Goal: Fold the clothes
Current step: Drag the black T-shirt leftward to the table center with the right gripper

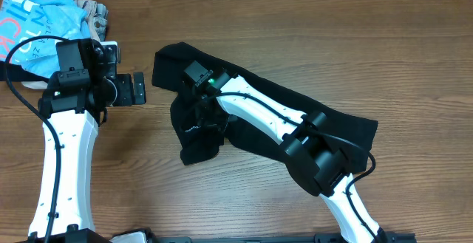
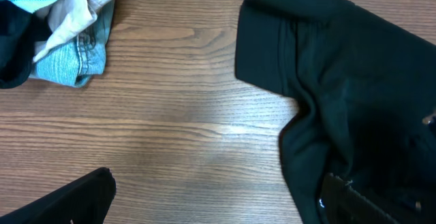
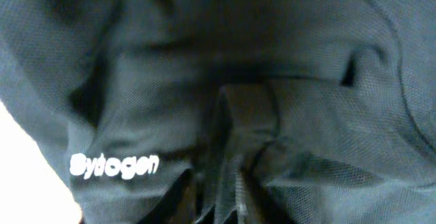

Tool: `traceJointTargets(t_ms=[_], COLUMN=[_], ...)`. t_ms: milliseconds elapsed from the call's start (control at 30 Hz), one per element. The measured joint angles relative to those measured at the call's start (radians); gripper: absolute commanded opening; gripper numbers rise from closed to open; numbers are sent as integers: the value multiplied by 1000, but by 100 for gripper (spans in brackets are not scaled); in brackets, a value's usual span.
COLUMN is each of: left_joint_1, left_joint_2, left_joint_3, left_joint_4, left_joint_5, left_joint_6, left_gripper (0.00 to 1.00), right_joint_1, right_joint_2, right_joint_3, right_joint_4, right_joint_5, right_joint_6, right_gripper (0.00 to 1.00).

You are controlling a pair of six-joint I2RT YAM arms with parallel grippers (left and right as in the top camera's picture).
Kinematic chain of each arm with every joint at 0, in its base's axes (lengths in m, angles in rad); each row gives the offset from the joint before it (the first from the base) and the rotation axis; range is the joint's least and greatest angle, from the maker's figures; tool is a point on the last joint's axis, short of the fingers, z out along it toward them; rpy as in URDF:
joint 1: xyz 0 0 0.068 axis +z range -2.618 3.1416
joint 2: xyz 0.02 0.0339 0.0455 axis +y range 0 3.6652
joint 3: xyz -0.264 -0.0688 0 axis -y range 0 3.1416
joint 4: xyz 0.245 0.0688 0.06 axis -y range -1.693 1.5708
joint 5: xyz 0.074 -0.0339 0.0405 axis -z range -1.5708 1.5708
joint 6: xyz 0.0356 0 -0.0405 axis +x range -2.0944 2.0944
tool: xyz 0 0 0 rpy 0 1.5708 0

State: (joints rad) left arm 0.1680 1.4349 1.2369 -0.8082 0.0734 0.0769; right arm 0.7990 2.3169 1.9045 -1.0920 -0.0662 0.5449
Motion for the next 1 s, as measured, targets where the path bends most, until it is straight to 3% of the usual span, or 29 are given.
traceJointTargets(t_ms=[333,567,1000], left_joint_1=[0,0,0], left_joint_2=[0,0,0], left_joint_3=[0,0,0], left_joint_4=[-1,-1,-13], left_joint_5=[0,0,5], left_joint_6=[0,0,0], left_gripper=[100,100,100], right_joint_1=[-14,-130,-433], right_joint_2=[0,-20,-3], right_joint_3=[8,208,283], right_joint_4=[-13,4,639], right_joint_5=[33,53,145], right_joint_6=[19,-32,-141], right_gripper=[4,4,6])
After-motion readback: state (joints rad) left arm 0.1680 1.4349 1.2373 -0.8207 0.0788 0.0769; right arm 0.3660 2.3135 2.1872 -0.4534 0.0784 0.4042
